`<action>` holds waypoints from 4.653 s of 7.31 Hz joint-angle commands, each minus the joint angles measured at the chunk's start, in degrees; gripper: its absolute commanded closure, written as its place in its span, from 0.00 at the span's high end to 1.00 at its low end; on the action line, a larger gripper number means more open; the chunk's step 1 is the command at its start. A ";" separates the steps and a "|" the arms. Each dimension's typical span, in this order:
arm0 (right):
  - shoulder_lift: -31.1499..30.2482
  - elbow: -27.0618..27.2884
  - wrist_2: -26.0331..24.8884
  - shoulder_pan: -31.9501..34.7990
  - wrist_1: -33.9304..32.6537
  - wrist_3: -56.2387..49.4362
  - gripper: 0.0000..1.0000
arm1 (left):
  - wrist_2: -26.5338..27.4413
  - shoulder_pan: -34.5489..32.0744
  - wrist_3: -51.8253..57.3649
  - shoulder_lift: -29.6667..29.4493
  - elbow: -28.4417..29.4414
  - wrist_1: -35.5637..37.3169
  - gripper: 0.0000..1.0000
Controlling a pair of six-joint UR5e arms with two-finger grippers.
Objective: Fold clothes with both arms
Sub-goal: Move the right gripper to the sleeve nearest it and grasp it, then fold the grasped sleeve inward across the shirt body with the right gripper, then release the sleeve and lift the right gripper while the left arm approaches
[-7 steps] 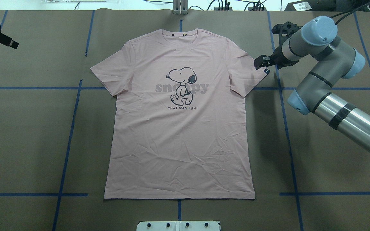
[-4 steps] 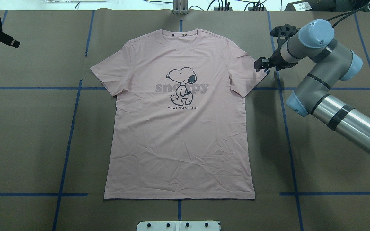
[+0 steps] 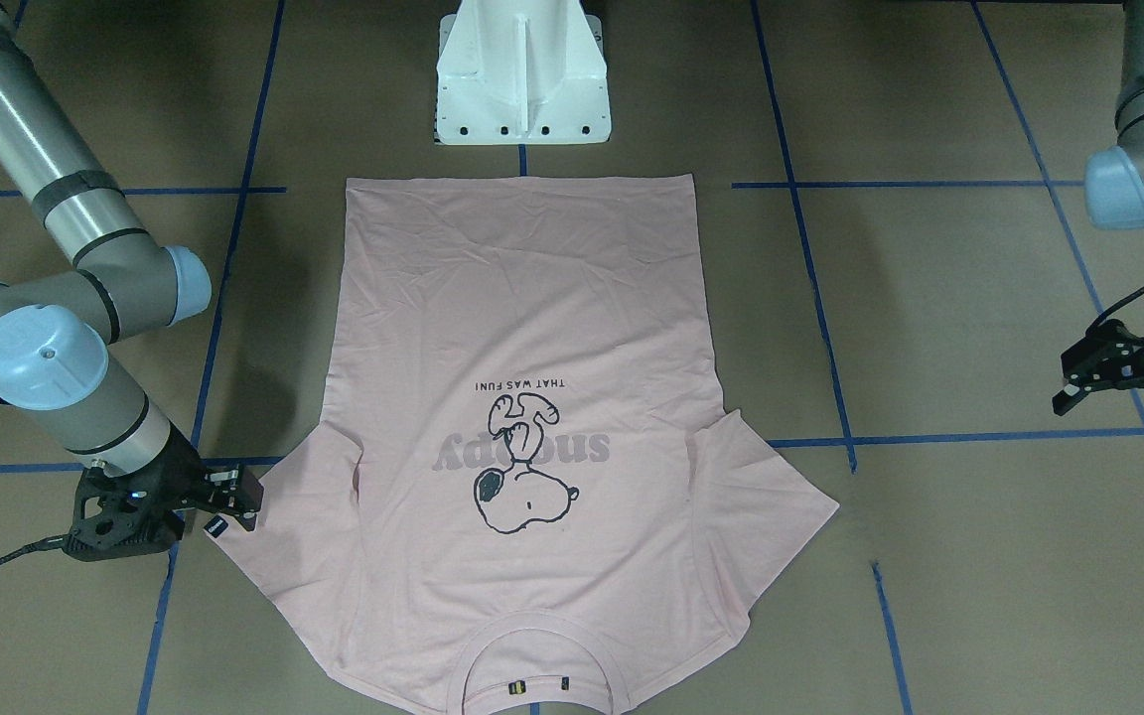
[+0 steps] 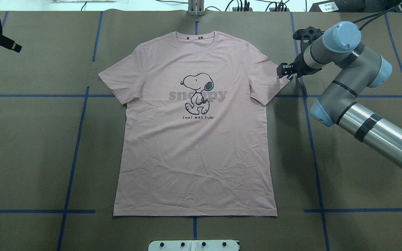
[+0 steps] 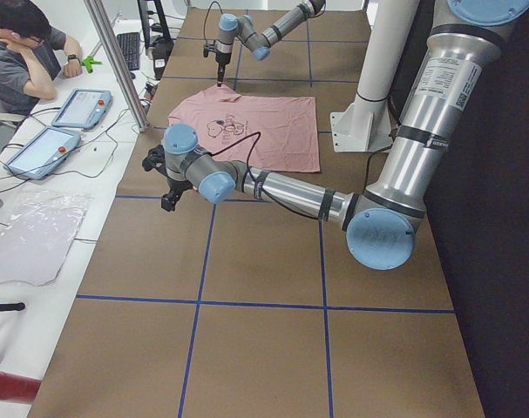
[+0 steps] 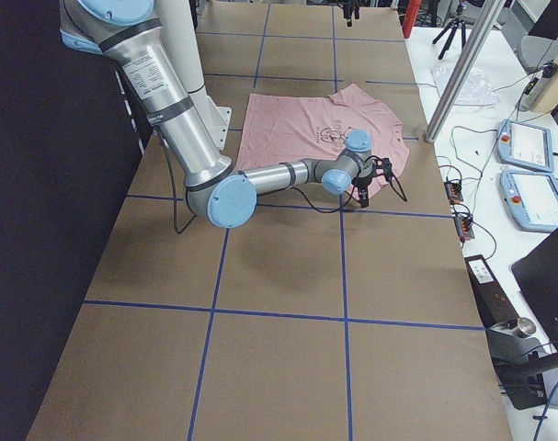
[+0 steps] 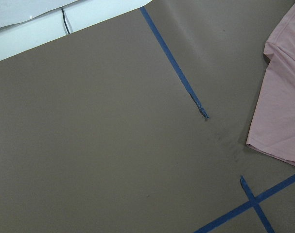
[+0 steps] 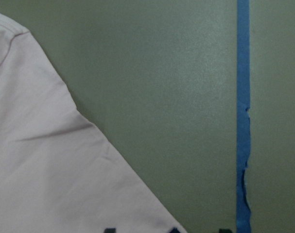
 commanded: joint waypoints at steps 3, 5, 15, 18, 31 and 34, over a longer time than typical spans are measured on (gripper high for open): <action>0.14 -0.04 -0.02 -0.30 -0.01 -0.18 0.08 | -0.09 0.00 -0.09 0.21 -0.26 0.00 1.00; 1.97 0.66 0.07 -0.30 0.25 -0.35 0.00 | 0.00 0.00 0.09 0.21 -0.09 0.00 1.00; 18.06 -4.86 -14.07 -8.82 -0.01 2.29 0.00 | -0.09 0.08 -0.09 0.74 2.28 -3.07 1.00; 18.24 -5.14 -14.25 -9.35 -0.01 2.72 1.00 | -0.09 0.17 -0.18 0.56 2.11 -3.08 1.00; -0.74 29.67 4.82 -0.83 -32.71 2.81 1.00 | 33.13 26.36 -47.90 -13.40 17.73 -15.21 0.98; -0.65 29.58 4.73 -0.83 -32.71 2.81 1.00 | 33.40 26.45 -47.29 -13.50 17.84 -15.21 0.80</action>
